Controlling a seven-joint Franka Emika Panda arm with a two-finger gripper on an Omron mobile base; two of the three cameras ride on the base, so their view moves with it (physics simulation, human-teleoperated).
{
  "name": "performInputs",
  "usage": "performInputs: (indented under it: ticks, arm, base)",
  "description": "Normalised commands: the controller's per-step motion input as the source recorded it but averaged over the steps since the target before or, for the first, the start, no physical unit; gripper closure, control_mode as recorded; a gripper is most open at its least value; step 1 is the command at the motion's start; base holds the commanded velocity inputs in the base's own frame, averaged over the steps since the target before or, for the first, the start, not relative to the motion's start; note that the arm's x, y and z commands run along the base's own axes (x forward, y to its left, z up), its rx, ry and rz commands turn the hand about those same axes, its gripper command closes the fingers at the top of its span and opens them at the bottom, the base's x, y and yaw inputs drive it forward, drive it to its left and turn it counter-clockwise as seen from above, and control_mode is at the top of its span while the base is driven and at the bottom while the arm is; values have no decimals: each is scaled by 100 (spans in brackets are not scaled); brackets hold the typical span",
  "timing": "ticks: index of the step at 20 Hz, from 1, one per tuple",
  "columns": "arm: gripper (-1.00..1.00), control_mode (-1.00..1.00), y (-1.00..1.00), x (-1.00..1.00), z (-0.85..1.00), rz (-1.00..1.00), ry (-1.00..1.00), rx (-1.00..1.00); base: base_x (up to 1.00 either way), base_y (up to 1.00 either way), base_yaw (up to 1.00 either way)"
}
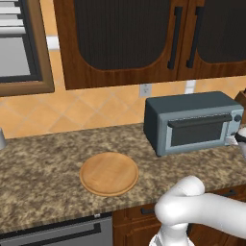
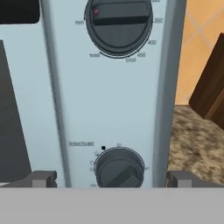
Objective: Pick up the kebab skewer and baguette bread, and place them inside the toaster oven. Close the toaster oven door and start by setting the timer.
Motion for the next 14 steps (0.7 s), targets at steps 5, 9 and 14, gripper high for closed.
performInputs:
  ticks: [5, 9, 14]
  arm:
    - [-100, -100, 0, 2, -1, 0, 0, 0]
    - [-100, -100, 0, 8, 0, 0, 0, 0]
    - [-100, -100, 3, 2, 0, 0, -1, 0]
  base:
    - [0, 0, 0]
    - [0, 0, 0]
    - [0, 0, 0]
